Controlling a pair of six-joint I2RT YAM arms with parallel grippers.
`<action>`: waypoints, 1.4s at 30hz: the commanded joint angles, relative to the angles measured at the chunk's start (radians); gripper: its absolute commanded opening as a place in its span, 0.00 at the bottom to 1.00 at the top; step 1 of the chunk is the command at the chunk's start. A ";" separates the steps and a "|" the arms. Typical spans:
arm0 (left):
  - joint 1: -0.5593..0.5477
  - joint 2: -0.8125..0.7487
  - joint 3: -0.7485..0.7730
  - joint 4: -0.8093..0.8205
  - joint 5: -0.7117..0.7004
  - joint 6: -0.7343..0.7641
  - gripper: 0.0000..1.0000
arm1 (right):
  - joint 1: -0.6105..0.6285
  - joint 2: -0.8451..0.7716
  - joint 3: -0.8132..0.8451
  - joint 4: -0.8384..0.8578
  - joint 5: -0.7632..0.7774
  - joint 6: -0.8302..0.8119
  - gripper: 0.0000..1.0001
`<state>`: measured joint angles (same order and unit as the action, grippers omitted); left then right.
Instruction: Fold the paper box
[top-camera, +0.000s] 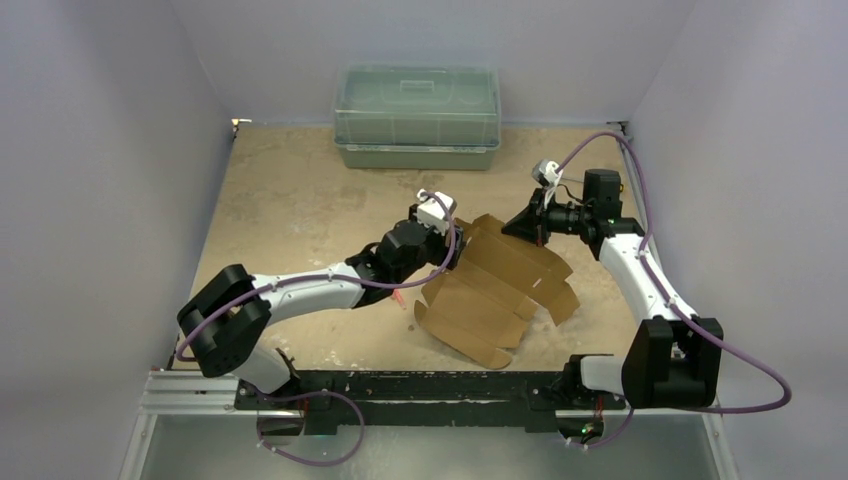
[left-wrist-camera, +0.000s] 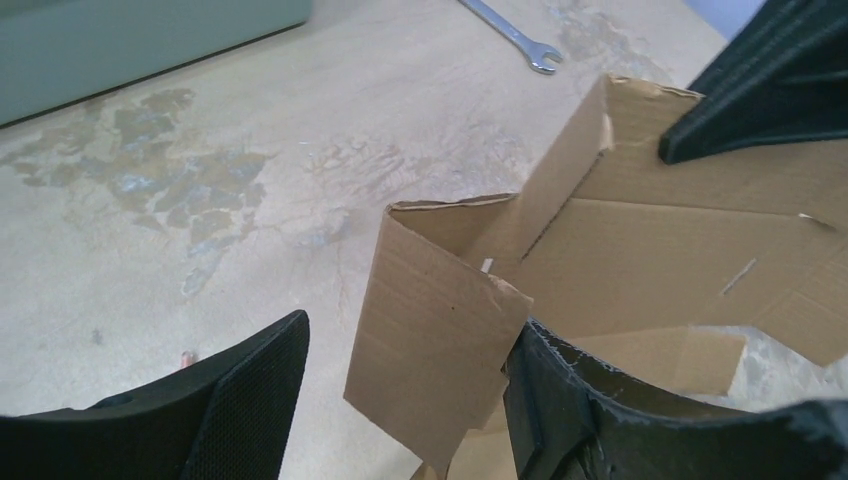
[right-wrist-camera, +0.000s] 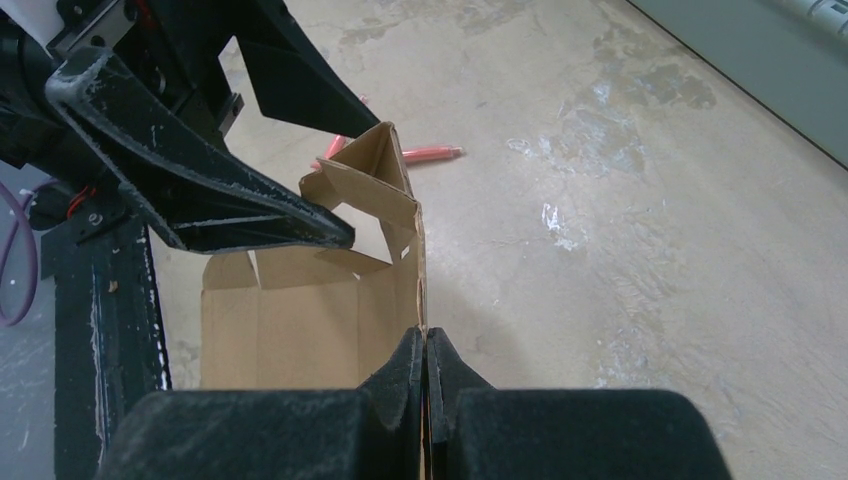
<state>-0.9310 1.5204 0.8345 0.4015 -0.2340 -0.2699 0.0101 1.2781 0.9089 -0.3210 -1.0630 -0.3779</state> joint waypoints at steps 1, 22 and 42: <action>-0.002 -0.004 0.059 -0.048 -0.099 -0.016 0.66 | -0.004 0.003 -0.003 0.021 0.008 0.011 0.00; 0.195 -0.113 0.074 -0.136 0.225 -0.074 0.25 | -0.004 0.029 -0.003 0.083 0.174 0.079 0.00; 0.206 -0.729 -0.652 0.022 0.333 -0.796 0.95 | -0.110 -0.068 -0.157 0.493 0.098 0.584 0.00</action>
<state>-0.6662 0.7662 0.2787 0.3008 0.0826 -0.8860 -0.0902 1.2549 0.7692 0.0612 -0.9443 0.1089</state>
